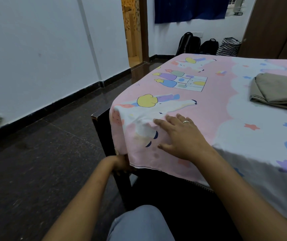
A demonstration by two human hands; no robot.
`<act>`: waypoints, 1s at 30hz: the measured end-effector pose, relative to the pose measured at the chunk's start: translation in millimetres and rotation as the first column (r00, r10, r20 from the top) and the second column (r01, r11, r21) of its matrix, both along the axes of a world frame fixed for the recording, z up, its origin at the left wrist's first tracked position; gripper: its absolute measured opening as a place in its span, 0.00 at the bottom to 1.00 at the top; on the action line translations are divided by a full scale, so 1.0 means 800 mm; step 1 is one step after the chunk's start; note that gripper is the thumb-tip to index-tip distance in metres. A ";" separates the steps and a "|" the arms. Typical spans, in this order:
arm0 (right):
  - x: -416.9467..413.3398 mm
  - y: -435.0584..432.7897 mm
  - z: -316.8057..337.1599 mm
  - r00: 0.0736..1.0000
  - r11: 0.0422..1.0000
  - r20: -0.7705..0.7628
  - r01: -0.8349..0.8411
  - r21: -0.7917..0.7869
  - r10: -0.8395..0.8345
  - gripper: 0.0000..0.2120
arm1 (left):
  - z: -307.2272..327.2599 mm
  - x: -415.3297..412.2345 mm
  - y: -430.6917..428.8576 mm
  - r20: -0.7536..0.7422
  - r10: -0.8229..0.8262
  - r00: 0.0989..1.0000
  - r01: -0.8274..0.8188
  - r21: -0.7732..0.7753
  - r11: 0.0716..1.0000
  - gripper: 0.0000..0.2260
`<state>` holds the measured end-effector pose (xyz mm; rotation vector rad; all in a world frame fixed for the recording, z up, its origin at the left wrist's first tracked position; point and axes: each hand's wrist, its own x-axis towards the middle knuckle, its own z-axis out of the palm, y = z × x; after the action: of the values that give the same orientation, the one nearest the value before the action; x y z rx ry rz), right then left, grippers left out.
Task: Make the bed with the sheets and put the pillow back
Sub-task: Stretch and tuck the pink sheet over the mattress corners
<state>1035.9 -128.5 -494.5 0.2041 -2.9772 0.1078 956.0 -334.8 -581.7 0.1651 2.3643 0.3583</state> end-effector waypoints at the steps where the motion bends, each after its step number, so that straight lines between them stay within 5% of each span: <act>1: 0.000 0.001 0.000 1.000 1.000 0.001 -0.003 0.000 0.003 0.36 | 0.006 -0.005 -0.014 0.043 0.058 0.997 -0.056 -0.046 0.997 0.15; 4: -0.002 0.002 -0.001 1.000 1.000 -0.002 -0.011 -0.008 0.011 0.36 | 0.020 -0.017 -0.040 -0.198 0.134 0.971 -0.131 0.026 0.991 0.18; 7: -0.002 0.003 -0.003 1.000 1.000 -0.010 -0.013 -0.029 0.013 0.36 | -0.001 -0.028 -0.031 -0.359 0.461 0.811 -0.353 0.328 0.876 0.25; 10: -0.002 0.006 -0.004 1.000 0.999 -0.010 -0.020 -0.038 0.019 0.36 | -0.031 -0.038 -0.006 -0.167 0.735 0.657 -0.499 0.635 0.590 0.28; 13: -0.003 0.009 -0.005 1.000 0.999 0.004 -0.030 -0.046 0.030 0.36 | -0.048 -0.042 0.008 0.006 0.840 0.542 -0.519 0.789 0.329 0.07; 15: -0.004 0.009 -0.005 1.000 0.998 -0.001 -0.029 -0.051 0.029 0.35 | -0.053 -0.036 0.010 0.051 0.876 0.479 -0.477 0.853 0.211 0.05; 18: -0.002 0.009 -0.004 1.000 0.999 0.001 -0.027 -0.047 0.027 0.35 | -0.061 -0.026 0.008 0.007 0.863 0.505 -0.412 0.881 0.234 0.13; 23: -0.001 0.008 -0.004 1.000 0.997 -0.009 -0.029 -0.067 0.029 0.34 | -0.063 -0.007 -0.004 -0.173 0.754 0.634 -0.254 0.874 0.414 0.19; 26: 0.000 0.006 -0.005 1.000 0.998 -0.015 -0.018 -0.053 0.017 0.34 | -0.068 0.016 0.003 -0.184 0.714 0.675 -0.301 0.816 0.494 0.28; 30: 0.000 0.006 -0.005 1.000 0.999 -0.013 -0.017 -0.051 0.016 0.34 | -0.068 0.043 0.035 -0.177 0.589 0.789 -0.274 0.757 0.594 0.14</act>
<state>1036.0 -123.4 -498.4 0.2225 -2.9563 0.1843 990.1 -306.5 -636.1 -0.0201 2.5272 1.6400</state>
